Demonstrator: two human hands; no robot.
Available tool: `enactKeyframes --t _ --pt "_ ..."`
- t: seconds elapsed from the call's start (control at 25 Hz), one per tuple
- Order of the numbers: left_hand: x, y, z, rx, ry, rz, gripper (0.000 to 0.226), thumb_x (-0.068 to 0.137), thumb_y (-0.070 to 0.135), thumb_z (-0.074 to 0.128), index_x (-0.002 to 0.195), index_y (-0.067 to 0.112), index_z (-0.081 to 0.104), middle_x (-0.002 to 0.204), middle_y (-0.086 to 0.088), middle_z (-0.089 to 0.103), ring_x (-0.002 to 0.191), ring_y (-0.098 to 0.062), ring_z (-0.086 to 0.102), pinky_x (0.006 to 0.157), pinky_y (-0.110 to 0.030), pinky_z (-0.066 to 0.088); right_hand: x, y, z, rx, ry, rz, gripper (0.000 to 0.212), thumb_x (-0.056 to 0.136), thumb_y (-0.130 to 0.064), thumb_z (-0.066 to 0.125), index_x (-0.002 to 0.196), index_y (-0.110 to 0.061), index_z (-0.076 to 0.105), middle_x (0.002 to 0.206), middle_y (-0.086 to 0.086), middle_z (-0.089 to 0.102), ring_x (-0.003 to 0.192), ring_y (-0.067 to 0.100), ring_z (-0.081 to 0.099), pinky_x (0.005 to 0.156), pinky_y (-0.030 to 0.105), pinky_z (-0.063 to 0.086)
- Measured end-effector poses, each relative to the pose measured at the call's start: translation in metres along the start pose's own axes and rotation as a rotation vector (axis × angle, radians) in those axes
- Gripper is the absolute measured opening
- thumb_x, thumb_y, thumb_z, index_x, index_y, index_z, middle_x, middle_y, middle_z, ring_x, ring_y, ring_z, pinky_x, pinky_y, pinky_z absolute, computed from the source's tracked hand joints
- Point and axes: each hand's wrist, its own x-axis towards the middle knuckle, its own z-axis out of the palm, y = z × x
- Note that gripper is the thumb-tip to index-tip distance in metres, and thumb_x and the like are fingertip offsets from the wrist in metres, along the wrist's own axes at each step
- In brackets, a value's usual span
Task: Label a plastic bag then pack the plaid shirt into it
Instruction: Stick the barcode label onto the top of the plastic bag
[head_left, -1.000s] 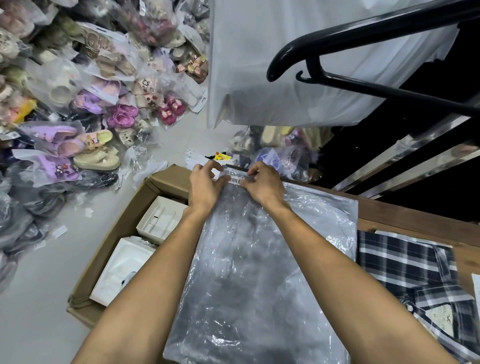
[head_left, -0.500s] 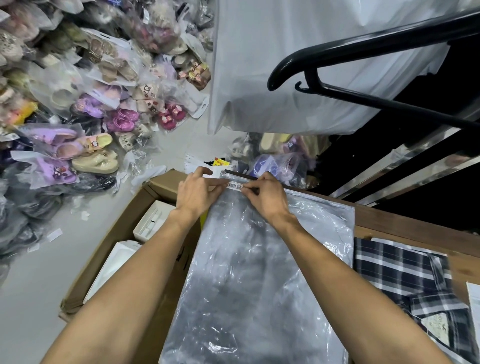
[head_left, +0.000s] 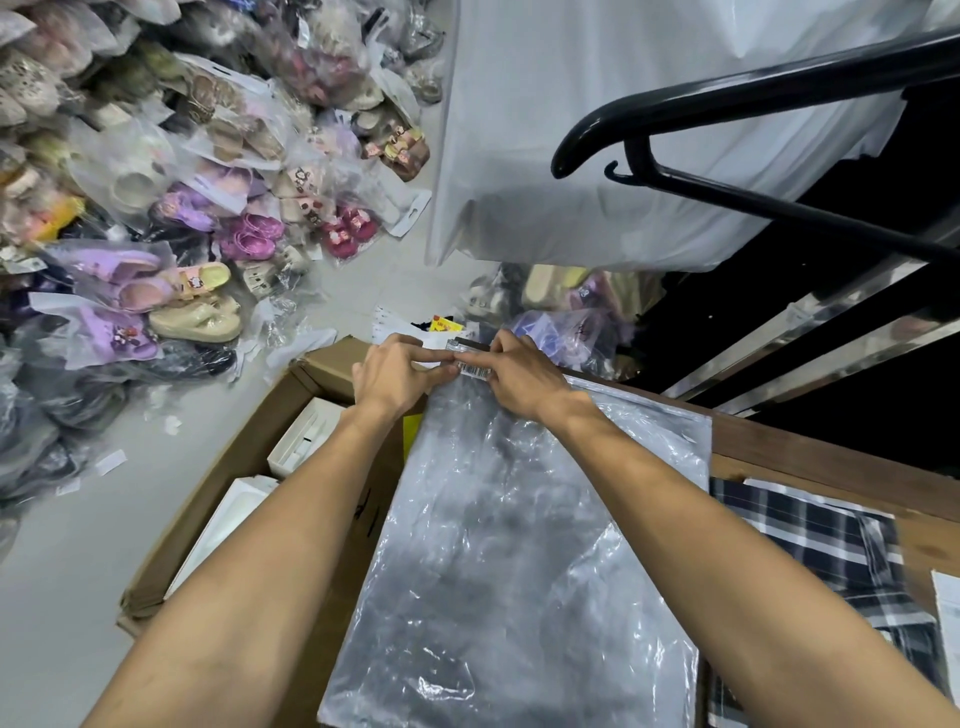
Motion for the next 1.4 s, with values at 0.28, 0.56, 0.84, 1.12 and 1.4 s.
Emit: enactKeyframes --t 0.28,0.56,0.84,1.12,1.4 --pt "0.0 0.003 -0.003 0.24 -0.003 0.086 0.037 0.081 0.079 0.055 0.111 0.061 0.068 0.133 0.006 0.061 0.121 -0.026 0.054 0.092 -0.043 0.035 -0.002 0.009 0.004 0.074 0.093 0.013 0.032 0.101 -0.028 0.06 0.132 -0.034 0.068 0.102 0.0 0.038 0.113 0.03 0.047 0.098 0.031 0.038" --pt "0.001 0.005 -0.002 0.287 -0.039 0.084 0.037 0.085 0.077 0.052 0.113 0.059 0.068 0.126 0.002 0.061 0.118 -0.03 0.053 0.092 -0.045 0.034 -0.016 -0.001 0.031 0.313 0.334 0.255 0.016 0.1 -0.021 0.062 0.107 -0.013 0.074 0.1 0.004 0.053 0.098 0.023 0.049 0.092 0.04 0.047" --pt "0.008 0.008 -0.006 0.28 -0.092 0.065 0.038 0.082 0.079 0.055 0.108 0.057 0.071 0.119 0.003 0.065 0.114 -0.029 0.056 0.093 -0.047 0.035 -0.03 0.002 0.043 0.268 0.25 0.154 0.03 0.105 -0.018 0.049 0.13 -0.009 0.064 0.136 0.025 0.052 0.126 0.04 0.043 0.104 0.051 0.034" --pt "0.015 0.011 -0.019 0.309 -0.245 0.034 0.052 0.057 0.087 0.069 0.105 0.066 0.066 0.118 0.009 0.062 0.118 -0.028 0.052 0.097 -0.048 0.043 -0.032 -0.002 0.034 -0.099 0.243 -0.075 0.045 0.095 -0.004 0.064 0.138 -0.012 0.055 0.148 0.01 0.048 0.134 0.034 0.042 0.112 0.045 0.038" --pt "0.015 0.012 -0.018 0.312 -0.225 0.031 0.056 0.052 0.082 0.076 0.105 0.067 0.066 0.113 0.007 0.062 0.116 -0.031 0.051 0.097 -0.054 0.043 -0.018 -0.01 0.024 -0.27 0.164 -0.154 0.053 0.102 -0.01 0.047 0.151 -0.028 0.043 0.16 0.0 0.037 0.147 0.032 0.025 0.122 0.045 0.022"
